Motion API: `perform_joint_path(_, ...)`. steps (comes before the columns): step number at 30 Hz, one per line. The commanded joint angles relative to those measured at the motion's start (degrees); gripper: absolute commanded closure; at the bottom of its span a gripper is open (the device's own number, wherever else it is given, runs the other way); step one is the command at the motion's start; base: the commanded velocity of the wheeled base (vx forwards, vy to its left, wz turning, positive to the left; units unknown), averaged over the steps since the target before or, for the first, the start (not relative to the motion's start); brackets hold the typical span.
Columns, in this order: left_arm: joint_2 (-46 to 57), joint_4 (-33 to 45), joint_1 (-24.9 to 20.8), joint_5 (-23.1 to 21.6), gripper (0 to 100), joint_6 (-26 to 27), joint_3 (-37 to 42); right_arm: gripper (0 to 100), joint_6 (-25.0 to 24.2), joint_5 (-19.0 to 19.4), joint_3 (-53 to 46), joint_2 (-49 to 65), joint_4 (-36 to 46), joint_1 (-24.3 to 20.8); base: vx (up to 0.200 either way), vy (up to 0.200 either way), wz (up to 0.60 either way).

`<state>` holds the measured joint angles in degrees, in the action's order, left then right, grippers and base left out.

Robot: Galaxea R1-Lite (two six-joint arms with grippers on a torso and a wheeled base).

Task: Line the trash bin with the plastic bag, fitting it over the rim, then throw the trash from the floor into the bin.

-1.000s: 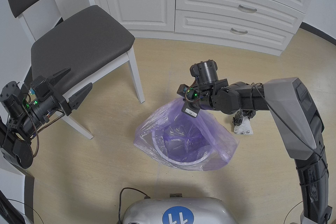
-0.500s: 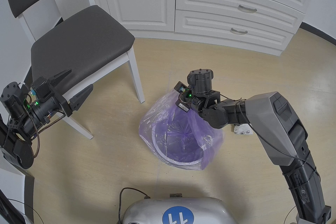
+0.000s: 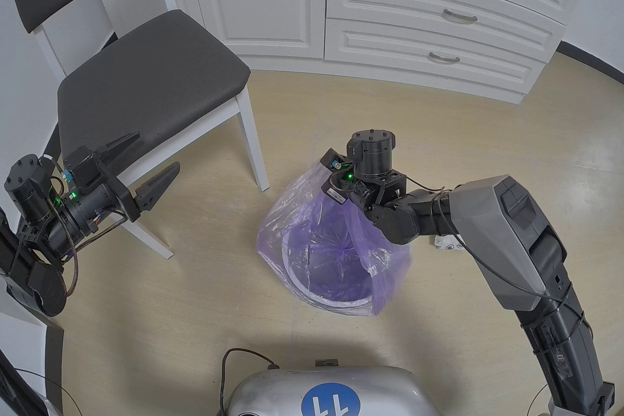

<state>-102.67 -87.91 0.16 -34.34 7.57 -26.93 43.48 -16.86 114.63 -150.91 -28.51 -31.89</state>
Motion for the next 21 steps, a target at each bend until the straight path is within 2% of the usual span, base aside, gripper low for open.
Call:
perform_joint_path(1,-0.87,0.02,-0.6,0.06,0,1.22,0.12,0,-0.07,-0.02,-0.04,0.61,-1.54,-0.54,0.0,0.0,0.0)
perform_joint_path(5,-1.48,0.02,-0.6,0.06,0,2.71,0.12,0,-0.77,-0.02,-0.04,2.02,-2.42,-1.16,0.0,0.0,0.0)
perform_joint_path(11,-1.57,0.02,-3.41,0.06,0,3.24,1.7,0,-1.21,0.51,-13.82,14.59,6.19,-2.65,0.0,0.0,0.0)
perform_joint_path(13,-1.48,0.02,-4.11,0.06,0,3.24,2.06,0,-1.21,0.51,-15.14,16.26,7.33,-2.65,0.0,0.0,0.0)
perform_joint_path(18,-1.92,0.02,-7.54,0.15,0,3.15,3.73,0,-1.03,0.86,-21.99,26.72,17.26,-1.77,0.0,0.0,0.0)
perform_joint_path(21,-2.89,0.02,-9.56,0.33,0,3.15,4.17,0,-1.56,0.6,-24.72,30.76,18.85,-2.47,0.0,0.0,0.0)
